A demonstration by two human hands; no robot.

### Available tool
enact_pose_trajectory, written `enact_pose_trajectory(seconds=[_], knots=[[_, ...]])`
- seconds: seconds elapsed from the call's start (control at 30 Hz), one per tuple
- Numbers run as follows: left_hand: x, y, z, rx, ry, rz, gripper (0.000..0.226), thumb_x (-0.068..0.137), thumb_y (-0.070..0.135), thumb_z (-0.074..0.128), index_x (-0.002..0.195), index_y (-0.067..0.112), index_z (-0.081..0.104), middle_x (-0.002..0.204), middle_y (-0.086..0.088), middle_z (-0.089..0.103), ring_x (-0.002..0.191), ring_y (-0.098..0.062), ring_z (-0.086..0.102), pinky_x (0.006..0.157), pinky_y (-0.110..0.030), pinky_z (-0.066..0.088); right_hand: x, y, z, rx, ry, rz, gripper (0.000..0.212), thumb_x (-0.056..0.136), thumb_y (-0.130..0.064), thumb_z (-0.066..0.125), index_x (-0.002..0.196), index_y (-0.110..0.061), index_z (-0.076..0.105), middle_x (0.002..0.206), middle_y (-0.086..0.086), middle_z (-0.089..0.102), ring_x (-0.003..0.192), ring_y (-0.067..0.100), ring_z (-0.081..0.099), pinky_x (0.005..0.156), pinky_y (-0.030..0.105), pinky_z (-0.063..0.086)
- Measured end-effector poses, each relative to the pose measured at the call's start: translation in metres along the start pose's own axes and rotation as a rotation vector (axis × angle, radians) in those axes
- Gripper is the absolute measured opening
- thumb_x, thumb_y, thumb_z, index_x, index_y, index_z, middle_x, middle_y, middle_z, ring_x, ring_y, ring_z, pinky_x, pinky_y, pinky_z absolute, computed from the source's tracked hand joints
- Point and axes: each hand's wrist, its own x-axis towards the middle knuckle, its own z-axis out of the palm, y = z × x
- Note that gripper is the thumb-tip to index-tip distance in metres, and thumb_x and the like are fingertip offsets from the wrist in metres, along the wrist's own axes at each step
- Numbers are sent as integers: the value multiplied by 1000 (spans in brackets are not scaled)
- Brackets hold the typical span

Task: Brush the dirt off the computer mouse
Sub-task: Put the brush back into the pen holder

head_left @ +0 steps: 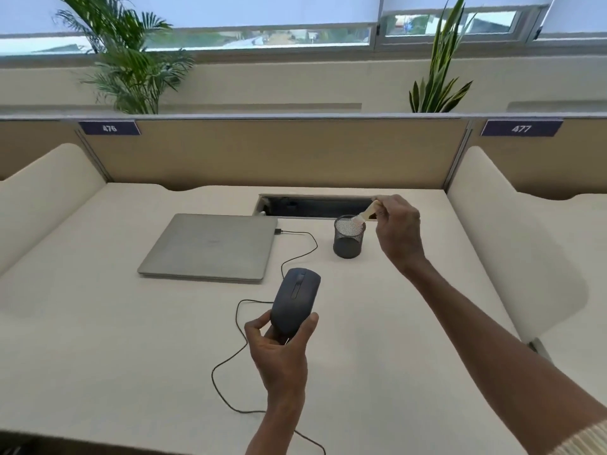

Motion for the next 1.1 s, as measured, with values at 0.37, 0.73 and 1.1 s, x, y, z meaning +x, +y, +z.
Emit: enact_pose_trajectory(seconds=[0.37, 0.73, 1.1], knots=[[21, -13, 38, 17, 79, -7, 65, 66, 1, 94, 109, 24, 51, 89, 0, 81, 76, -15, 78, 64, -14, 56, 49, 65, 80, -120, -278, 40, 20, 87, 7, 54, 89, 0, 73, 78, 18, 71, 75, 38, 60, 67, 44, 51], [24, -26, 43, 14, 102, -19, 64, 67, -4, 93, 108, 23, 51, 89, -2, 82, 74, -17, 78, 64, -16, 57, 49, 90, 112, -177, -406, 111, 26, 99, -8, 53, 112, -11, 74, 98, 25, 62, 95, 37, 58, 77, 38, 50], [26, -33, 39, -2, 97, -31, 65, 65, -4, 94, 107, 22, 52, 90, -4, 82, 73, -17, 78, 64, -15, 57, 55, 104, 123, -216, -495, 106, 28, 102, -11, 48, 117, -13, 71, 105, 21, 65, 99, 37, 56, 83, 43, 52]])
